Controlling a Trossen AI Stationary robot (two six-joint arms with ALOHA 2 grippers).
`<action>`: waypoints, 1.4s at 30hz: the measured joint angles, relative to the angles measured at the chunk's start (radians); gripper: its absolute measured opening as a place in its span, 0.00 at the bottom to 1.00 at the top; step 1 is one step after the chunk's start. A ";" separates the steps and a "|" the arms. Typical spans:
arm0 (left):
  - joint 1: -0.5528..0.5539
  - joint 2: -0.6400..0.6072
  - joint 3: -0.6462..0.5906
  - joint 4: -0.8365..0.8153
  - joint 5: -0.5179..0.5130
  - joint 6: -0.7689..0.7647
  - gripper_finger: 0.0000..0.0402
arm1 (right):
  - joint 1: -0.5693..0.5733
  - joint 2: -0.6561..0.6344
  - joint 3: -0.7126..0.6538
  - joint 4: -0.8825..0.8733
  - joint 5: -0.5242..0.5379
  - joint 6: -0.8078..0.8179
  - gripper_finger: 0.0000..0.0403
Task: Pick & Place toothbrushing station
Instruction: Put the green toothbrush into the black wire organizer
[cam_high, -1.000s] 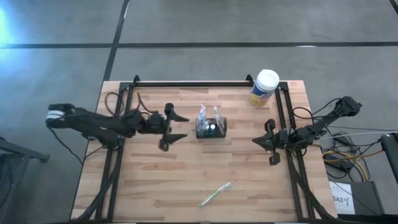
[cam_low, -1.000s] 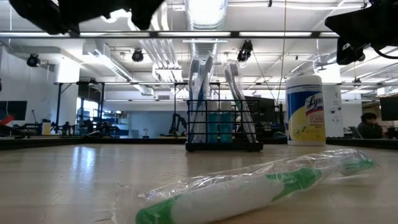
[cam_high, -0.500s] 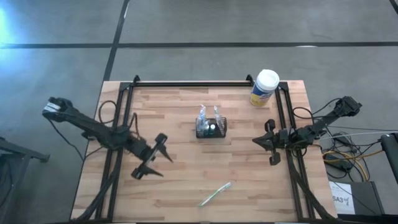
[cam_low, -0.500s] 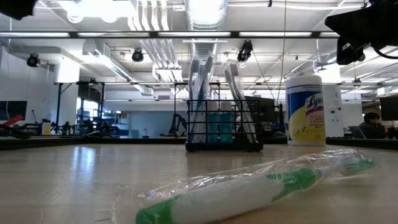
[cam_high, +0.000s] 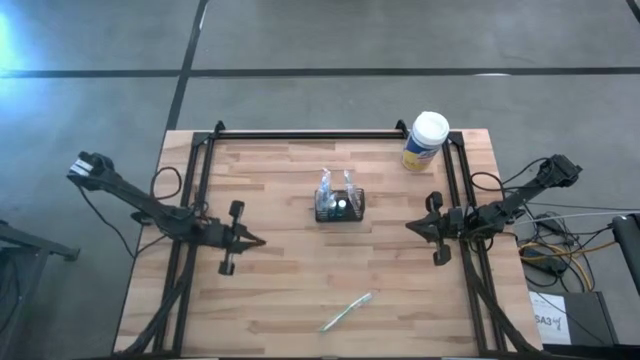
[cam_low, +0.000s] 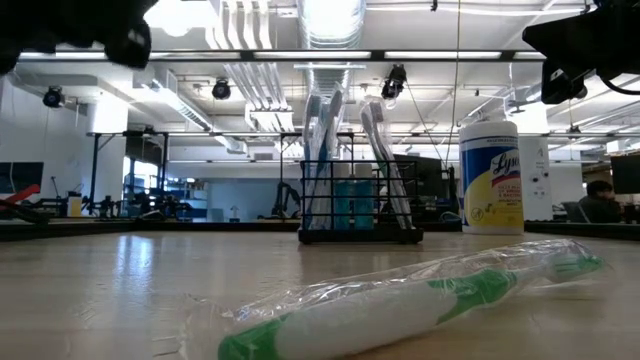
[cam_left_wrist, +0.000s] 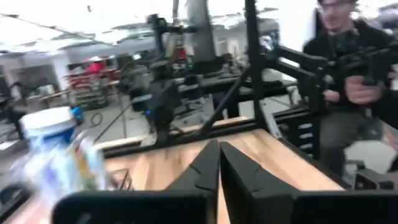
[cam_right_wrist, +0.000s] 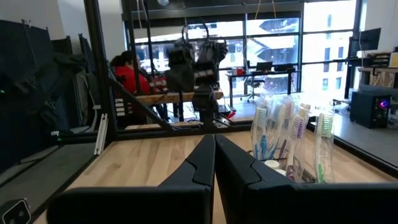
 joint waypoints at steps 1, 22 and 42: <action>0.000 -0.007 -0.035 0.039 -0.016 -0.011 0.02 | 0.000 0.000 0.000 0.000 0.000 0.000 0.02; 0.000 0.008 -0.171 0.149 -0.099 -0.105 0.03 | 0.000 0.000 0.000 -0.006 0.004 -0.027 0.02; 0.001 0.008 -0.172 -0.036 -0.231 -0.281 0.02 | 0.000 0.001 0.000 -0.008 0.062 -0.092 0.02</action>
